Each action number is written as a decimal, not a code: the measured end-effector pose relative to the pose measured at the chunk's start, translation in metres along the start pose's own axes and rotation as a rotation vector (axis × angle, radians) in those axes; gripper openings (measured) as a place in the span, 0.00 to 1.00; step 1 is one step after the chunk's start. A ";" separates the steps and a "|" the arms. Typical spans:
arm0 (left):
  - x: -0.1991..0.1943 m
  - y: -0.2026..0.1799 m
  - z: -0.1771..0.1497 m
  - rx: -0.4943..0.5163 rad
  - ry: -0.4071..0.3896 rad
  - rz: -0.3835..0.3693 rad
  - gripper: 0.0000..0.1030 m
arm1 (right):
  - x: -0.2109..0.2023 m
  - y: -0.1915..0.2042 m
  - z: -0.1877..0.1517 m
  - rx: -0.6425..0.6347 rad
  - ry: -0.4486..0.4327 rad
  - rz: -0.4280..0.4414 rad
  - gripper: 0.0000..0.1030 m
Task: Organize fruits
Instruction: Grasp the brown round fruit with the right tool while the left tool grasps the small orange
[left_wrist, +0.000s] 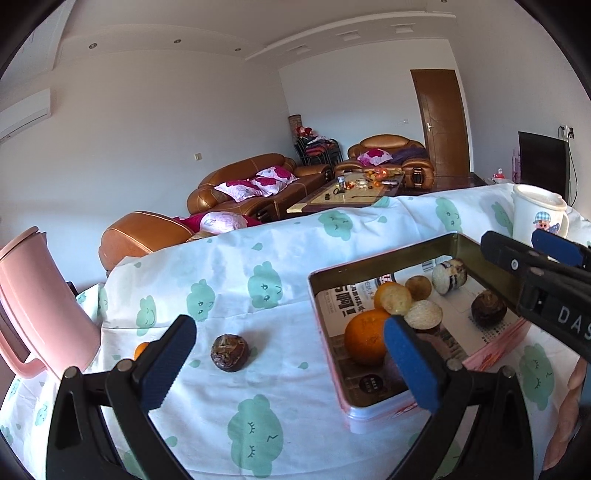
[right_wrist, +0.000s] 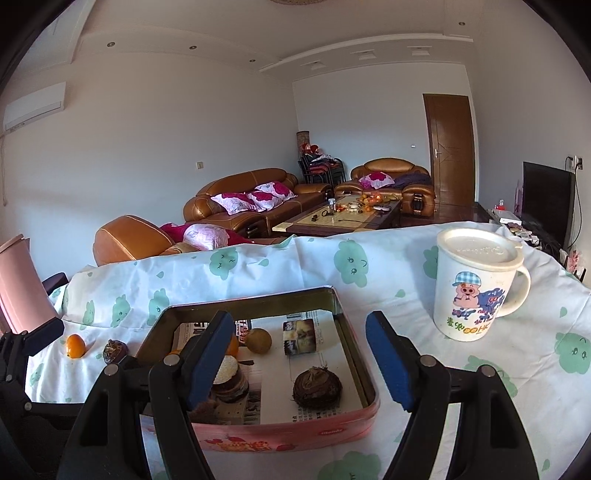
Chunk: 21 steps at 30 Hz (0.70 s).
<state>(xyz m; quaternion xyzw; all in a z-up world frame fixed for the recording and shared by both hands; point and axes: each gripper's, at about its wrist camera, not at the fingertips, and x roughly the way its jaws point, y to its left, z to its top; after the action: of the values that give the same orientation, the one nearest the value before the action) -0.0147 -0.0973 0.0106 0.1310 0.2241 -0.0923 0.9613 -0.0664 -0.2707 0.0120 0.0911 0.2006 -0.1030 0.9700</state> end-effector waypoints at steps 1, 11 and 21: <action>0.001 0.004 0.000 -0.005 0.005 0.003 1.00 | -0.001 0.002 -0.001 0.013 0.004 0.009 0.74; 0.009 0.051 -0.010 -0.060 0.043 0.041 1.00 | -0.001 0.056 -0.009 -0.020 0.026 0.075 0.74; 0.025 0.137 -0.018 -0.200 0.098 0.145 1.00 | 0.010 0.116 -0.016 -0.089 0.057 0.152 0.74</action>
<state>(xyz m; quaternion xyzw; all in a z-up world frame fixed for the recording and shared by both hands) 0.0322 0.0350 0.0130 0.0545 0.2689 0.0067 0.9616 -0.0361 -0.1574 0.0094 0.0657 0.2248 -0.0173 0.9720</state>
